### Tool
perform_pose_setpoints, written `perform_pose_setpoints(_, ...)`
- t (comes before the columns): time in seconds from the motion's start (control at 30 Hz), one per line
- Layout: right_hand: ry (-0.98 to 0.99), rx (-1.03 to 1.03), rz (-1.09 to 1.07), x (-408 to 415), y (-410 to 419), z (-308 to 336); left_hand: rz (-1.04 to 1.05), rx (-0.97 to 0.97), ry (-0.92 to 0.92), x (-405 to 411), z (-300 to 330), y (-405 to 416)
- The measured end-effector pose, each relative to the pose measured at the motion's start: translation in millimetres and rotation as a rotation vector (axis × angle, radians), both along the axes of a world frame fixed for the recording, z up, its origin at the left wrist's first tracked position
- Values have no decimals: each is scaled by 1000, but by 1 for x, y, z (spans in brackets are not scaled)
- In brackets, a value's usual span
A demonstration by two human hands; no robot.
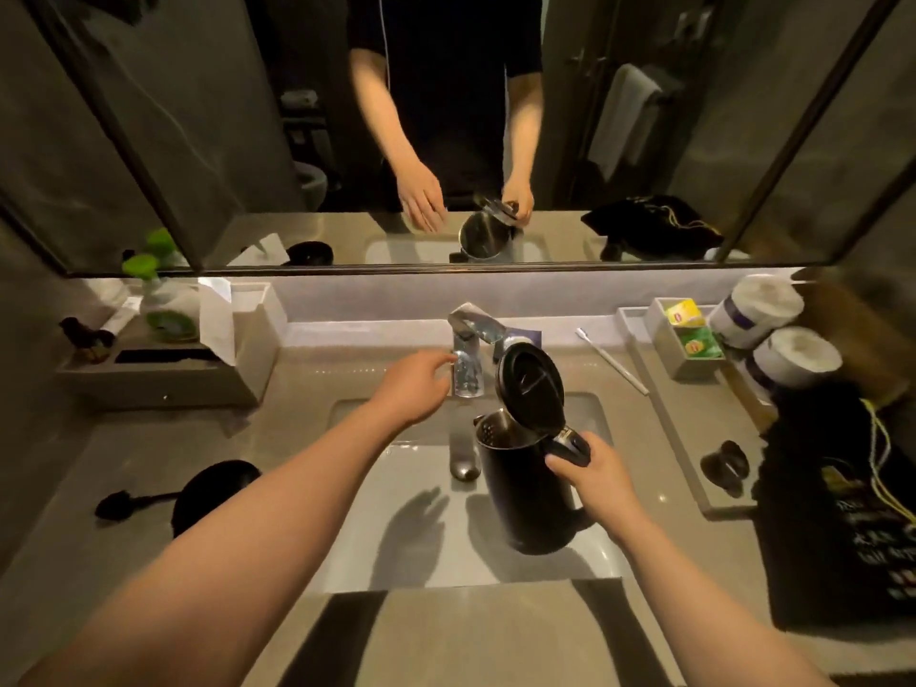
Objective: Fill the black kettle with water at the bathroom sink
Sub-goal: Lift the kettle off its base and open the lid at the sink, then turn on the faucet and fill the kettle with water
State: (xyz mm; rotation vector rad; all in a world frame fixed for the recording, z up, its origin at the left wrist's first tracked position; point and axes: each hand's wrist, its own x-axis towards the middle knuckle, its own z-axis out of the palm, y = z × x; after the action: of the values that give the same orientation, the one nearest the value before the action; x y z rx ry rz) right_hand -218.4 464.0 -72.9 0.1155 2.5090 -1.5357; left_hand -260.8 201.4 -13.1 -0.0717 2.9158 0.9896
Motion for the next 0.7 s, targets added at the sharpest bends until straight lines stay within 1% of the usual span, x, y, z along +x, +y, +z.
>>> perform_pose_setpoints(0.07, -50, -22, -13, -9, -8, -13, -50, -79, 3, -24, -13, -1)
perform_pose_setpoints(0.17, -102, -49, -37, -23, -19, -30, -116, -160, 75, -58, -30, -3)
perform_pose_setpoints(0.33, -101, -66, -60, -39, -30, -47, -247, -388, 143, -93, -48, -5)
perform_pose_setpoints(0.43, -112, -109, -79, -43, -31, -50, -269, -396, 143, -101, -49, 0)
perform_pose_setpoints(0.57, -105, -141, -87, -47, -32, -52, -243, -465, 232, -106, -44, 9)
perform_pose_setpoints(0.7, -89, -151, -79, -48, -35, -54, -219, -475, 212, -109, -37, 19)
